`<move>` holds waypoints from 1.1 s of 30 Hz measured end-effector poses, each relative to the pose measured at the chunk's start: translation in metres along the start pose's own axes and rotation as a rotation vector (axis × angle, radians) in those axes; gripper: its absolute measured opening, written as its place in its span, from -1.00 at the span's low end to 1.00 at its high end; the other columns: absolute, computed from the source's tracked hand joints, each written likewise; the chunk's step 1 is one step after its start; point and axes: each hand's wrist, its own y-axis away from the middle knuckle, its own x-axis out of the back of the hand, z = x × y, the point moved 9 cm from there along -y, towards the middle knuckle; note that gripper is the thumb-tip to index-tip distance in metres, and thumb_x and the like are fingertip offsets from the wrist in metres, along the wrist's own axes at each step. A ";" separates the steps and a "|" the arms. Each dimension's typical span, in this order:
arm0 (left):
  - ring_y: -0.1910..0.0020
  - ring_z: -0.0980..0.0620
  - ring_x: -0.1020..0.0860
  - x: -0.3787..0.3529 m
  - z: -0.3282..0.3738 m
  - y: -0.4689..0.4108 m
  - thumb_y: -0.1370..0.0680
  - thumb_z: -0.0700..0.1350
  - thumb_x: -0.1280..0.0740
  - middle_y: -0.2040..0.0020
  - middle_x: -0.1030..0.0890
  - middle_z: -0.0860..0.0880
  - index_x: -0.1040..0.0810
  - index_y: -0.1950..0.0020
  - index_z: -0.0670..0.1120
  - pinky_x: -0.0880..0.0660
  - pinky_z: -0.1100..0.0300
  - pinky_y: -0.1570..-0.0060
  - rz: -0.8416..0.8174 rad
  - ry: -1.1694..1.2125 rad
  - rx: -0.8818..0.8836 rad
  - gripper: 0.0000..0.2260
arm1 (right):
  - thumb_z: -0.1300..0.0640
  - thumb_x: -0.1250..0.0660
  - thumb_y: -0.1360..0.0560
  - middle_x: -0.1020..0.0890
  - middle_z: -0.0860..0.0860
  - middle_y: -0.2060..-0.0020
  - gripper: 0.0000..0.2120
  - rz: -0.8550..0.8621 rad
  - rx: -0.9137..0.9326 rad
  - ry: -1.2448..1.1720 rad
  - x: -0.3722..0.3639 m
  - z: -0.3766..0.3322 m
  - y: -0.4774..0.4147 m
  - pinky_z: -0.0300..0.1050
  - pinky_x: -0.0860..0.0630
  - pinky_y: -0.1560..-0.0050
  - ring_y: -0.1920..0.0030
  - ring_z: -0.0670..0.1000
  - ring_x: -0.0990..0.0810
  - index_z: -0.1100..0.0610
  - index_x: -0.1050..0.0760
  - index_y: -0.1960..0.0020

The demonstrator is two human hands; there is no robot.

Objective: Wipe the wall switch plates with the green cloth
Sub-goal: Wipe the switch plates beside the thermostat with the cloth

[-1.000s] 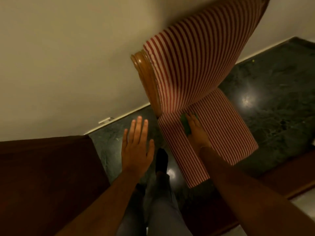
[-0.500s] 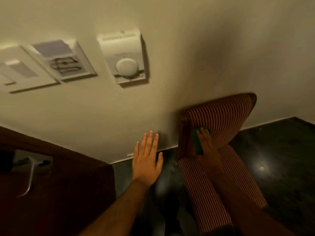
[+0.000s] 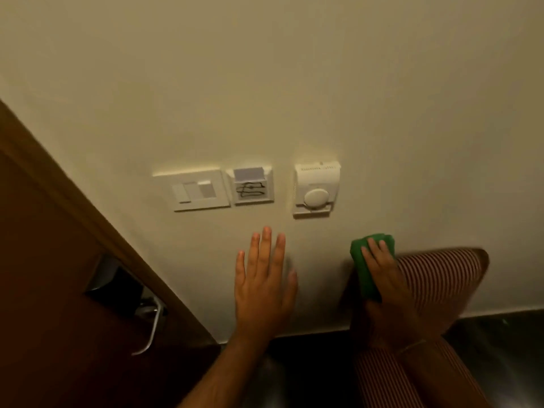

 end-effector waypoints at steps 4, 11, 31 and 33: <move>-0.83 -0.06 0.19 0.042 -0.039 -0.032 -0.72 0.19 -0.15 -0.85 0.16 -0.09 0.16 -0.86 0.02 0.27 -0.04 -0.78 0.123 -0.035 0.042 -0.20 | 0.32 -0.17 -0.46 -0.26 0.20 -0.63 -0.31 0.085 0.121 -0.051 0.004 -0.068 -0.039 0.00 -0.04 -0.71 -0.72 0.00 -0.04 0.25 -0.26 -0.60; -0.84 -0.09 0.17 0.086 -0.105 -0.101 -0.74 0.22 -0.12 -0.85 0.16 -0.09 0.17 -0.85 -0.04 0.22 -0.09 -0.78 0.273 -0.099 0.056 -0.21 | 0.33 -0.22 -0.59 -0.14 -0.05 -0.70 -0.43 0.245 0.366 -0.062 -0.014 -0.163 -0.094 -0.04 -0.13 -0.70 -0.71 0.10 -0.14 0.28 -0.27 -0.60; -0.81 -0.01 0.29 0.069 -0.162 -0.169 -0.80 0.25 0.06 -0.82 0.30 0.01 0.26 -0.83 0.05 0.33 -0.04 -0.76 0.357 -0.050 -0.068 -0.32 | 0.29 -0.16 -0.61 -0.17 0.04 -0.66 -0.38 0.324 0.259 0.120 -0.126 -0.131 -0.130 0.07 -0.04 -0.72 -0.73 0.08 0.02 0.20 -0.12 -0.65; -0.81 0.00 0.28 0.069 -0.162 -0.169 -0.80 0.25 0.05 -0.82 0.30 0.02 0.25 -0.83 0.06 0.33 -0.04 -0.76 0.371 -0.034 -0.079 -0.32 | 0.27 -0.15 -0.63 -0.24 0.11 -0.63 -0.42 0.322 0.261 0.138 -0.131 -0.124 -0.124 0.22 -0.17 -0.65 -0.73 0.08 0.00 0.21 -0.15 -0.64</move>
